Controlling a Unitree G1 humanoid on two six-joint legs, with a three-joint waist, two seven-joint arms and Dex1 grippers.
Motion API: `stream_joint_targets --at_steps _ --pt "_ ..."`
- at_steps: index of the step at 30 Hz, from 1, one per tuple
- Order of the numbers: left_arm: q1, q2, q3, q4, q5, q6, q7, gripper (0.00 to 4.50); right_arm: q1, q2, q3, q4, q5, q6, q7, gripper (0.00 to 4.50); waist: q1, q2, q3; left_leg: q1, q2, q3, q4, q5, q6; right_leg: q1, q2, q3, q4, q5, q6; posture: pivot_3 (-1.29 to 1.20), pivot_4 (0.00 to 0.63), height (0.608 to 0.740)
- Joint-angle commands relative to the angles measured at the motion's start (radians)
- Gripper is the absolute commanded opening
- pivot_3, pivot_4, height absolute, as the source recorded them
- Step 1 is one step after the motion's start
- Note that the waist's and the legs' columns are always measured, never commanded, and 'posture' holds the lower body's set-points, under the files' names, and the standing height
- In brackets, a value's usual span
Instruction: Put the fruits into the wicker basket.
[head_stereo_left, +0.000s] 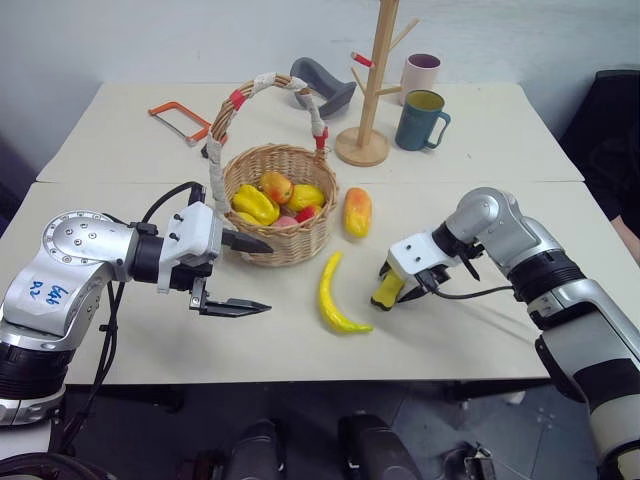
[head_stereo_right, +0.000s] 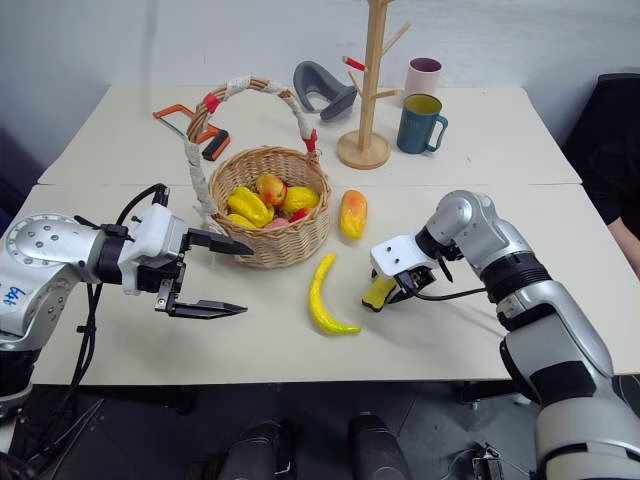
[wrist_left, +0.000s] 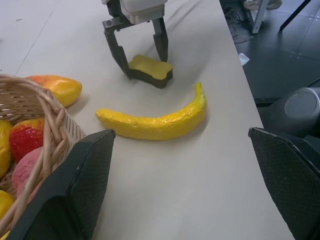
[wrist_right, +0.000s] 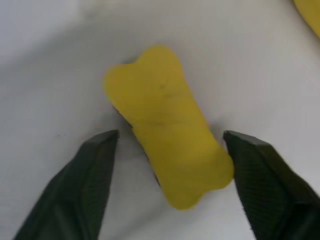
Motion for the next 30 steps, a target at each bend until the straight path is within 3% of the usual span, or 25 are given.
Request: stream_joint_targets --at_steps 1,5,8,11,14,17,21,27,30 --pt "-0.002 0.005 0.032 -0.028 -0.012 0.002 0.008 4.50 0.000 -0.042 -0.018 -0.054 0.083 0.060 0.063 2.10 0.001 0.000 0.000 0.000 0.000 0.000 0.000 0.000 0.000 0.000 0.000 0.000 0.000 0.000 0.000 0.00 0.150 0.740" --pt "-0.021 -0.011 0.022 -0.011 -0.010 0.008 0.021 4.50 0.098 -0.158 -0.180 -0.211 0.187 0.225 0.029 1.07 0.009 0.000 0.000 0.000 0.000 -0.001 0.000 0.000 0.000 0.000 0.000 0.000 0.000 0.000 0.000 0.00 0.150 0.740" --pt "-0.017 -0.019 0.032 -0.015 -0.025 0.021 0.024 4.50 0.228 -0.259 -0.345 -0.344 0.247 0.318 -0.099 0.98 0.020 0.000 0.000 -0.001 -0.001 -0.002 0.000 -0.001 0.001 0.000 -0.001 -0.001 -0.001 0.000 0.000 0.00 0.150 0.740" --pt "-0.013 -0.036 0.024 -0.002 -0.017 0.017 0.032 4.50 0.444 -0.431 -0.572 -0.414 0.281 0.441 -0.208 0.98 0.035 0.000 0.000 -0.001 -0.001 -0.001 -0.001 -0.003 0.004 0.001 -0.001 -0.001 -0.002 0.000 0.000 0.00 0.150 0.740" --pt "-0.022 -0.055 0.018 0.006 -0.019 0.020 0.037 4.50 0.640 -0.504 -0.733 -0.469 0.287 0.557 -0.305 0.98 0.032 0.000 0.000 -0.001 -0.001 -0.001 -0.001 -0.004 0.006 0.002 -0.001 0.000 -0.005 0.000 0.000 0.00 0.150 0.740" --pt "-0.033 -0.077 0.002 0.018 -0.009 0.014 0.037 4.50 0.811 -0.501 -0.859 -0.524 0.291 0.627 -0.391 0.98 0.022 0.000 0.000 0.001 0.000 0.000 -0.001 -0.004 0.006 0.004 0.000 0.000 -0.006 0.000 0.000 0.00 0.150 0.740" --pt "-0.052 -0.099 -0.022 0.038 0.005 0.002 0.026 4.50 0.959 -0.462 -0.928 -0.598 0.317 0.673 -0.426 2.31 0.006 0.001 0.000 0.003 0.001 0.001 -0.002 -0.003 0.005 0.003 0.002 0.001 -0.004 0.000 0.000 0.00 0.150 0.740" --pt "-0.087 -0.097 -0.020 0.077 0.010 -0.002 0.001 4.50 0.945 -0.456 -0.954 -0.706 0.381 0.786 -0.451 4.46 0.002 0.001 0.000 0.002 0.001 0.002 -0.002 0.000 -0.002 0.002 0.002 0.002 -0.003 0.000 0.001 0.00 0.150 0.740" --pt "-0.082 -0.089 -0.004 0.087 0.007 -0.002 -0.004 4.50 0.879 -0.438 -0.947 -0.860 0.529 0.959 -0.438 4.46 0.002 0.001 0.000 0.002 0.001 0.002 -0.002 0.000 -0.002 0.002 0.002 0.002 -0.003 -0.001 0.001 0.00 0.150 0.740"
